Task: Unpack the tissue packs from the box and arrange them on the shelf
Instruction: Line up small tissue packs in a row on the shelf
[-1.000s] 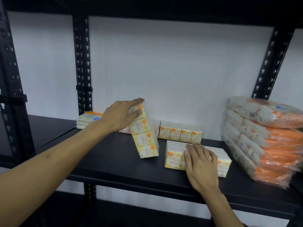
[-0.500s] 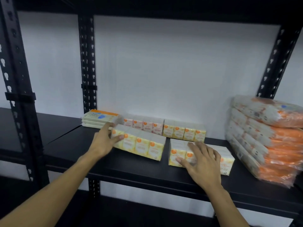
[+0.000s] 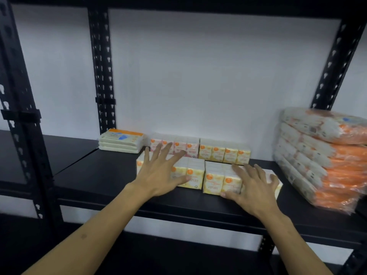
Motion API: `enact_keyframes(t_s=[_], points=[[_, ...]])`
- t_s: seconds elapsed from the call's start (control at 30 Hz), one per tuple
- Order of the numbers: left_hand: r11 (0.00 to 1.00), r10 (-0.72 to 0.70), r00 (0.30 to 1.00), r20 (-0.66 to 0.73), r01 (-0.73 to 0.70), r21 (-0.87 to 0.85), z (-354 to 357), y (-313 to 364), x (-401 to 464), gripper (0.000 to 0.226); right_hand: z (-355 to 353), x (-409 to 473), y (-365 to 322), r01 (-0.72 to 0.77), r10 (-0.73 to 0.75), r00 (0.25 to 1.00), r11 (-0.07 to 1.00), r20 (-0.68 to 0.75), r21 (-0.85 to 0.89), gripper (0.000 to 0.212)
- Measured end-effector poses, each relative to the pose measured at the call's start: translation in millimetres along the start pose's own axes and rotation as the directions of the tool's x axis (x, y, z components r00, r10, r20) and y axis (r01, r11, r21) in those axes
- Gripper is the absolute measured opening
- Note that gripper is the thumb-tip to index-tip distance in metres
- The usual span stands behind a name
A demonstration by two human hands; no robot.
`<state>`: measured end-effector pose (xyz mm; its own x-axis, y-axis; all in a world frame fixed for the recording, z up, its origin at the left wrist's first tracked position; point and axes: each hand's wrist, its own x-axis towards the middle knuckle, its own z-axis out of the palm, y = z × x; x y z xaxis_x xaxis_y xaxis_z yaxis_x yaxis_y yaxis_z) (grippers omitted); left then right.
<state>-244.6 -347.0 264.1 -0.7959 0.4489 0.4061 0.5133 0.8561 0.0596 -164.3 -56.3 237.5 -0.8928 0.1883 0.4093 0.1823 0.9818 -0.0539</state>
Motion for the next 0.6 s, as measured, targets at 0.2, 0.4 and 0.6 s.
enact_keyframes(t_s=[0.2,0.4,0.6], points=[[0.99,0.026,0.998,-0.059,-0.018,0.138,40,-16,9,0.075,15,15,-7,0.012,-0.012,0.999,1.0,-0.051,-0.007,0.107],[0.995,0.046,0.993,-0.106,-0.036,0.095,57,-36,32,0.075,31,43,-13,0.024,-0.024,0.997,1.0,-0.069,0.004,0.106],[0.993,0.052,0.991,-0.12,-0.039,0.108,69,-46,59,0.077,46,68,-14,0.015,-0.016,0.997,1.0,-0.078,-0.006,0.105]])
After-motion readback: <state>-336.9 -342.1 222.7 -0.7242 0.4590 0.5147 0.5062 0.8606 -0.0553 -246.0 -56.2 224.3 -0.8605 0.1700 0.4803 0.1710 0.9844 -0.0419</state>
